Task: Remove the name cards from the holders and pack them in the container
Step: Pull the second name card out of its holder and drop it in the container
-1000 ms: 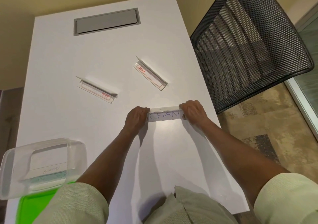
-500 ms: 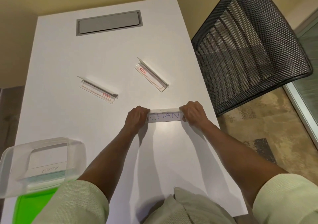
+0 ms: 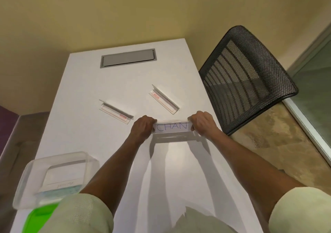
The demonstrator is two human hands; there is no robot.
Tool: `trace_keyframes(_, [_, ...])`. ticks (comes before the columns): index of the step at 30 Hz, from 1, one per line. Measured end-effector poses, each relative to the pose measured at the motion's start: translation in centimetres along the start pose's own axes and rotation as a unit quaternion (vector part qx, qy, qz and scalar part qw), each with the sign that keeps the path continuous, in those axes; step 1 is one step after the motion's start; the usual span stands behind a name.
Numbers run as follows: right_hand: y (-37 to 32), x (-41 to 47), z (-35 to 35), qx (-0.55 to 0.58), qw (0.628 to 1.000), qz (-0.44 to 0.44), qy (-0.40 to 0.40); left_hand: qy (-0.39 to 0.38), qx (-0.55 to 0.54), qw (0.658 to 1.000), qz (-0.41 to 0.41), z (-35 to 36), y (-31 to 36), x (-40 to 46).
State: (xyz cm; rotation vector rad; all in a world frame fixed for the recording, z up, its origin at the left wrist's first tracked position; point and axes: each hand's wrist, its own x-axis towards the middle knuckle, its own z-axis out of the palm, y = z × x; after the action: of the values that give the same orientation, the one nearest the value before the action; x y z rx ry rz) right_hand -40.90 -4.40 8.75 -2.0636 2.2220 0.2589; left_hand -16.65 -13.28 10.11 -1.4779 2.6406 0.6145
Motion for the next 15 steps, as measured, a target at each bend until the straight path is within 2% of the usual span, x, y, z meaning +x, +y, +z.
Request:
trace_keyframes(5, [-1.1, -0.6, -3.8, 0.016, 0.999, -0.008, 0.041, 0.047, -0.024, 0.999, 0.010, -3.3, -0.5, -1.8])
trace_keyframes(15, [-5.5, -2.1, -10.3, 0.012, 0.996, -0.029, 0.078, 0.088, 0.070, 0.992, 0.049, -9.8, -2.5, -6.4])
